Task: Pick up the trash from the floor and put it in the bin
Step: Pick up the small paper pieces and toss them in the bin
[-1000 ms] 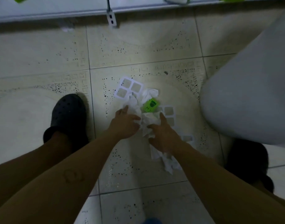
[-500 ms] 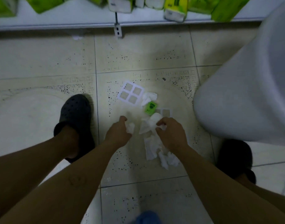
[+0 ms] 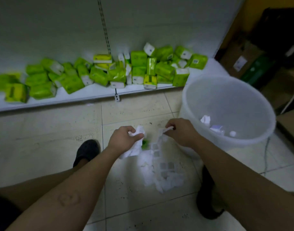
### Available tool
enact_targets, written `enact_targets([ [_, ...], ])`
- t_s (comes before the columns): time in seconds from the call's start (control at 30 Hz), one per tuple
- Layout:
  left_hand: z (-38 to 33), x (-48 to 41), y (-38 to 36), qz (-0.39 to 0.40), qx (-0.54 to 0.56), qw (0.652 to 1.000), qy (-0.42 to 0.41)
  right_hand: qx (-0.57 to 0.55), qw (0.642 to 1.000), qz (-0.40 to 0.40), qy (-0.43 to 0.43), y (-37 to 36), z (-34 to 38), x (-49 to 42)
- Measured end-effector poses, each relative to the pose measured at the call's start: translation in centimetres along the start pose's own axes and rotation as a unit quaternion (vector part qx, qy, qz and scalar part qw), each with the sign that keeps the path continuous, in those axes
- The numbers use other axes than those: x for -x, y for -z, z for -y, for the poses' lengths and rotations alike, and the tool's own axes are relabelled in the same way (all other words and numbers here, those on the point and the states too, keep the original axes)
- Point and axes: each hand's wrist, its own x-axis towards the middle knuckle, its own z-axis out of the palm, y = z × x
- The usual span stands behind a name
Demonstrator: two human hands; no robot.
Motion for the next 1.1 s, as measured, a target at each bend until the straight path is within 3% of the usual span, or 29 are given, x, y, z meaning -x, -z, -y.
enact_targets([
  [0.23, -6.6, 2.0, 0.7, -0.02, -0.121, 0.992, -0.022, 0.021, 0.997, -0.061, 0.033, 8.0, -1.2, 4.9],
  [0.5, -15.7, 0.9, -1.4, 0.006, -0.197, 0.977, -0.086, -0.068, 0.986, -0.146, -0.044, 13.1, -6.2, 5.6],
  [0.83, -26.6, -1.7, -8.9, -0.065, -0.059, 0.976, -0.202, -0.118, 0.96, -0.208, -0.146, 15.5, -13.8, 4.5],
  [0.9, -27.6, -2.4, -11.1, -0.052, -0.073, 0.976, -0.198, -0.137, 0.96, -0.195, -0.148, 15.7, -14.6, 4.6],
  [1.0, -27.6, -3.0, -13.7, 0.016, -0.12, 0.978, -0.168, -0.143, 0.972, -0.112, -0.149, 15.6, -15.5, 4.9],
  [1.1, -26.4, -2.7, -14.4, 0.032, -0.163, 0.972, -0.167, -0.117, 0.978, -0.054, -0.162, 15.4, -15.3, 5.4],
])
